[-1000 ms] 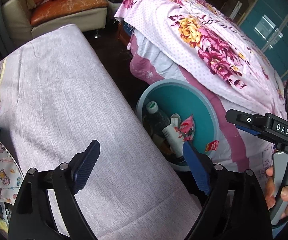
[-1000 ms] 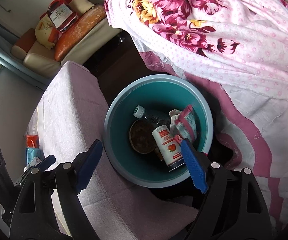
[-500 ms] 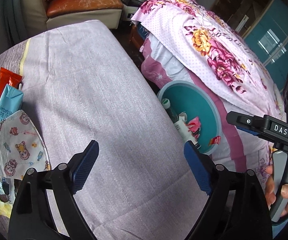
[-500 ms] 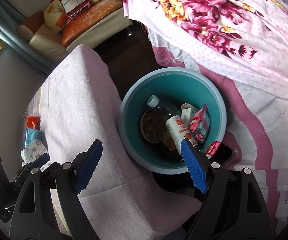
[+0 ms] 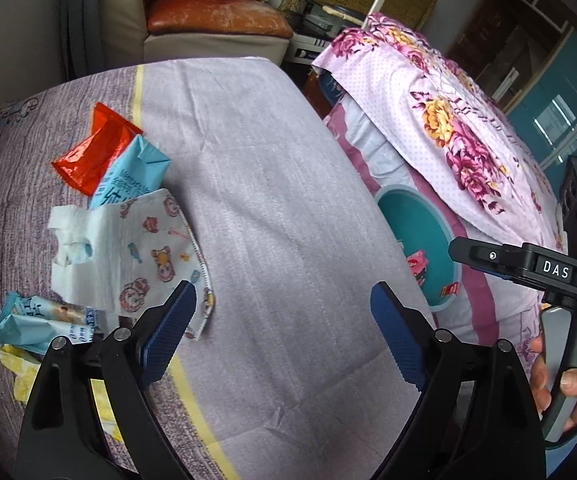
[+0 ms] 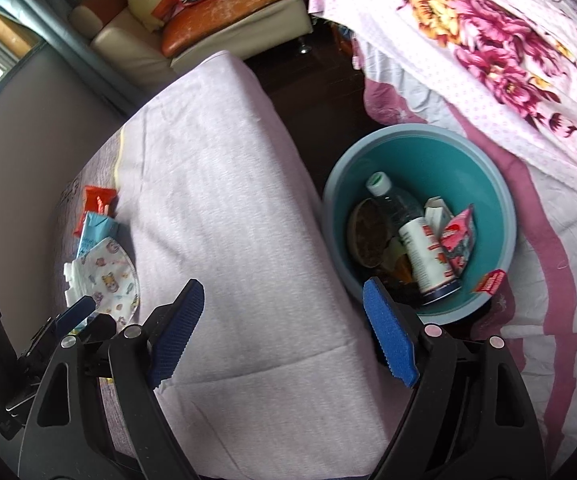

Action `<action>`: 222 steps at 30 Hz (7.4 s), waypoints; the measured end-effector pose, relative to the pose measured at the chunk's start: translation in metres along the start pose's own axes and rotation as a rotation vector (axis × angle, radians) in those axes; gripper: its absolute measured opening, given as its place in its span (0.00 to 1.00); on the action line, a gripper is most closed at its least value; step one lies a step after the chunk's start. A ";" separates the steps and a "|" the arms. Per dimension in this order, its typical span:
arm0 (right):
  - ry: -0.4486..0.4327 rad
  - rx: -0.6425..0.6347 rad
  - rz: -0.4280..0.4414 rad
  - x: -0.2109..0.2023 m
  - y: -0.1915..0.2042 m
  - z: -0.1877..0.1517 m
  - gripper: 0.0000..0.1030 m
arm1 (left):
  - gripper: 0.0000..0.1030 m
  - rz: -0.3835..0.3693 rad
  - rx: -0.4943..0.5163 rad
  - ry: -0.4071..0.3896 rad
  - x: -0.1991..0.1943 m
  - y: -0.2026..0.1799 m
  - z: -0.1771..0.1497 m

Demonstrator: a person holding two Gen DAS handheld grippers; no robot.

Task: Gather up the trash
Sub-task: 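Move both open tools back toward the remaining trash on the bed, then grasp the blue milk carton with the left tool while the right tool grasps the cartoon face mask, then carry the milk carton and face mask over the wastebasket and open both tools, then move both open tools back toward the remaining wrappers on the bed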

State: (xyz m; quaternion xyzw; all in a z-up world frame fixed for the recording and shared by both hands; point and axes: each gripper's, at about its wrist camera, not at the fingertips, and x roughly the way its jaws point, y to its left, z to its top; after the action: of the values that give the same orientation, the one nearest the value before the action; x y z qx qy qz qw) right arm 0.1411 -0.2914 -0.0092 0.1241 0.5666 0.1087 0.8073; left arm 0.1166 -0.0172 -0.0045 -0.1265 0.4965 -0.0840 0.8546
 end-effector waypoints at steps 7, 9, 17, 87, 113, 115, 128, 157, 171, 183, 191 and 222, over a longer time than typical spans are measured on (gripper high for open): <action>0.026 -0.063 0.013 0.010 0.038 -0.004 0.76 | 0.87 0.039 -0.045 -0.033 -0.024 0.043 -0.009; 0.036 -0.090 0.015 0.013 0.051 -0.005 0.76 | 0.88 0.054 -0.058 -0.040 -0.030 0.057 -0.013; 0.096 -0.197 0.038 0.035 0.104 -0.010 0.76 | 0.88 0.127 -0.158 -0.061 -0.054 0.125 -0.032; 0.067 -0.250 0.135 0.052 0.108 0.005 0.03 | 0.92 0.107 -0.037 0.059 0.024 0.123 0.044; 0.014 -0.147 0.183 0.026 0.054 0.004 0.03 | 0.51 0.146 0.024 -0.077 -0.020 0.043 0.023; 0.004 -0.136 0.185 0.022 0.048 0.004 0.03 | 0.51 0.144 0.045 -0.070 -0.017 0.030 0.021; -0.072 -0.044 0.173 -0.007 -0.009 0.011 0.03 | 0.51 0.060 0.176 -0.027 0.013 -0.052 0.026; -0.122 0.177 0.080 -0.029 -0.158 0.022 0.04 | 0.51 -0.038 0.368 0.128 0.114 -0.195 0.032; -0.103 0.196 0.055 -0.021 -0.166 0.027 0.04 | 0.60 -0.058 0.394 0.170 0.136 -0.208 0.031; -0.076 0.195 0.033 -0.010 -0.160 0.031 0.06 | 0.77 -0.044 0.335 0.164 0.131 -0.185 0.033; -0.064 0.191 0.011 -0.004 -0.150 0.033 0.59 | 0.85 -0.049 0.313 0.138 0.119 -0.175 0.030; -0.026 0.134 -0.003 -0.023 -0.075 0.009 0.74 | 0.90 -0.066 0.179 0.073 0.055 -0.104 0.008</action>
State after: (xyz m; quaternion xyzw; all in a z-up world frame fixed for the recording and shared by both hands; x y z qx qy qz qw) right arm 0.1443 -0.3700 -0.0101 0.1781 0.5624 0.0677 0.8046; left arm 0.1485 -0.1305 -0.0146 -0.0627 0.5135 -0.1610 0.8405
